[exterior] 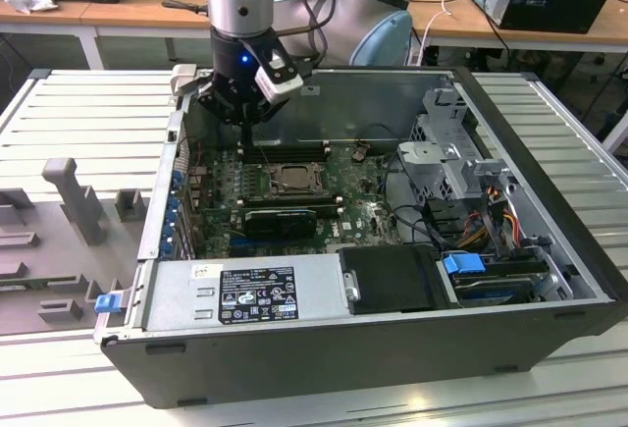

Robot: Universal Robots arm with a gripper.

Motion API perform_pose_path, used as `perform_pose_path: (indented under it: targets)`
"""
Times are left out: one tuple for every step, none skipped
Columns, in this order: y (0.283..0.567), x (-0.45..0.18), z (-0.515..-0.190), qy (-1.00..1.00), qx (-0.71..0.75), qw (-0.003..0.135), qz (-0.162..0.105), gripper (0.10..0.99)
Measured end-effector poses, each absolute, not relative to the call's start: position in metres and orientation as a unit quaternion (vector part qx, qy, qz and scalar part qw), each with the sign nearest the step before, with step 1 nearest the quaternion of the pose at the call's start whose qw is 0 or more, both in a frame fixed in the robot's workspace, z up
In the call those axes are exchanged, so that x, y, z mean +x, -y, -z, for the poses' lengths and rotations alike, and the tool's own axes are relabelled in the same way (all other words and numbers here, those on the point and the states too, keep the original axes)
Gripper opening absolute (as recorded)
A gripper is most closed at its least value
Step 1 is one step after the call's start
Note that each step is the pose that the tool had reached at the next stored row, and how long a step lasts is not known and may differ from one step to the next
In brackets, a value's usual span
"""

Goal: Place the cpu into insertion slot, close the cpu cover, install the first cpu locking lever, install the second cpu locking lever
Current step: 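Install the first cpu locking lever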

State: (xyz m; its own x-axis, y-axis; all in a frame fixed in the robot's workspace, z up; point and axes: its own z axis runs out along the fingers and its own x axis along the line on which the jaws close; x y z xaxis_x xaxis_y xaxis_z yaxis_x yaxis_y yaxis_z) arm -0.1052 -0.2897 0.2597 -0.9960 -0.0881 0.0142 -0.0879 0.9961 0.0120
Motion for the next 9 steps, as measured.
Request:
perform_pose_path:
  targets:
    - [0.289, -0.105, -0.26, 0.999, 0.044, 0.007, 0.006, 0.106]
    - [0.289, -0.103, -0.259, 0.999, 0.044, 0.007, 0.006, 0.106]
    - [0.289, -0.102, -0.259, 0.999, 0.044, 0.007, 0.006, 0.106]
    - [0.289, -0.1, -0.259, 0.999, 0.044, 0.007, 0.006, 0.106]
    - [0.289, -0.096, -0.258, 0.999, 0.044, 0.007, 0.006, 0.106]
    - [0.289, -0.093, -0.258, 0.999, 0.044, 0.007, 0.006, 0.106]
    - [0.289, -0.09, -0.257, 0.999, 0.044, 0.007, 0.006, 0.106]
    - [0.289, -0.085, -0.257, 0.999, 0.044, 0.007, 0.006, 0.106]
    - [0.289, -0.081, -0.256, 0.999, 0.044, 0.007, 0.006, 0.106]
